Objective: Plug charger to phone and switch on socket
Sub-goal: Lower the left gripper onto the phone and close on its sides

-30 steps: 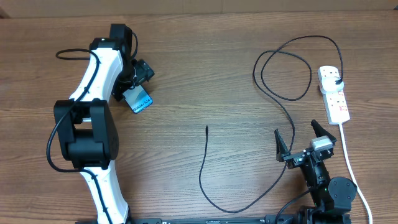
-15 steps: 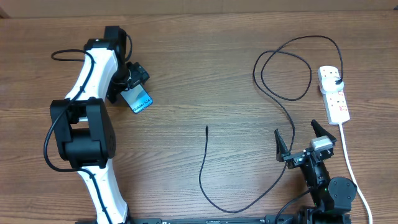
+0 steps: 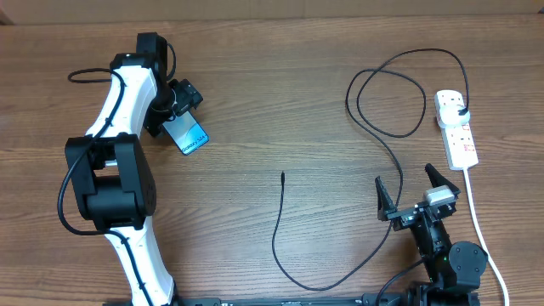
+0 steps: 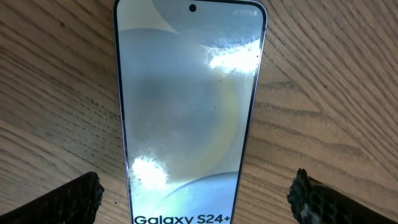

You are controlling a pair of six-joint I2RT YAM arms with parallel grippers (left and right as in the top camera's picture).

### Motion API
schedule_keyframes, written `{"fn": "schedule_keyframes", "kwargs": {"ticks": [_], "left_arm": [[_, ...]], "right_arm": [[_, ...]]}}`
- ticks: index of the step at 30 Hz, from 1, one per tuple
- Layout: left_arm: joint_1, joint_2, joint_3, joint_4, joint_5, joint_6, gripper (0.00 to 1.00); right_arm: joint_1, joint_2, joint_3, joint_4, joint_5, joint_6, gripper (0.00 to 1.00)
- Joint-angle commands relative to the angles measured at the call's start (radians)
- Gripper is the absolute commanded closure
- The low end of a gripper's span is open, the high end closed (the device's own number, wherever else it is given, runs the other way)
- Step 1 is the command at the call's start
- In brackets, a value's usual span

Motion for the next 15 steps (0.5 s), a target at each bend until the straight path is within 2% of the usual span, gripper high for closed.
{"fn": "schedule_keyframes", "kwargs": {"ticks": [1,15], "left_arm": [[0.008,0.010,0.028,-0.011,0.028,-0.021,0.00],[0.009,0.011,0.020,-0.018,-0.009,-0.022,0.00]], "right_arm": [[0.004,-0.010,-0.011,0.006,-0.005,-0.004,0.00],[0.004,-0.010,-0.011,0.006,-0.005,-0.004,0.00]]}}
